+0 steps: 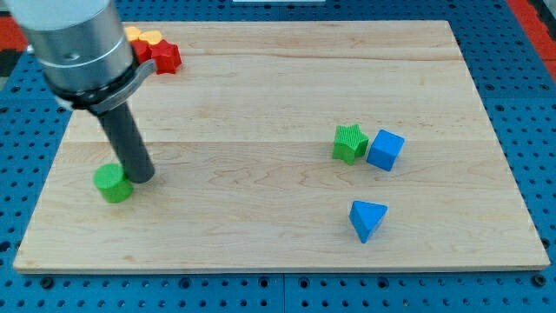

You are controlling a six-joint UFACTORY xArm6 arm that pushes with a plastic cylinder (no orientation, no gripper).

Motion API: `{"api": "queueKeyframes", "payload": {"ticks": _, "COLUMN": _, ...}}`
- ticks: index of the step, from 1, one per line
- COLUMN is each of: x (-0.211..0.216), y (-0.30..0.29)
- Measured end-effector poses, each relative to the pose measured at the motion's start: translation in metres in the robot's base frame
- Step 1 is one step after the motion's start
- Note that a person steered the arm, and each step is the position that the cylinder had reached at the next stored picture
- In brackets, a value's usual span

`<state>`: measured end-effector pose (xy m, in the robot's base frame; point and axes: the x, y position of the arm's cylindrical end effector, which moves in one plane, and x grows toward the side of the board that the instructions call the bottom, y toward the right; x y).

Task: Nudge the green star up a bit

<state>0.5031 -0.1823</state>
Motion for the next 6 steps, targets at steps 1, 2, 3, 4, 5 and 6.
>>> {"api": "queueKeyframes", "payload": {"ticks": 1, "x": 0.002, "y": -0.030}}
{"api": "queueKeyframes", "payload": {"ticks": 2, "x": -0.002, "y": 0.001}}
{"api": "queueKeyframes", "payload": {"ticks": 3, "x": -0.016, "y": 0.058}}
{"api": "queueKeyframes", "payload": {"ticks": 4, "x": -0.027, "y": 0.136}}
{"api": "queueKeyframes", "payload": {"ticks": 5, "x": -0.026, "y": 0.200}}
{"api": "queueKeyframes", "payload": {"ticks": 6, "x": -0.026, "y": 0.272}}
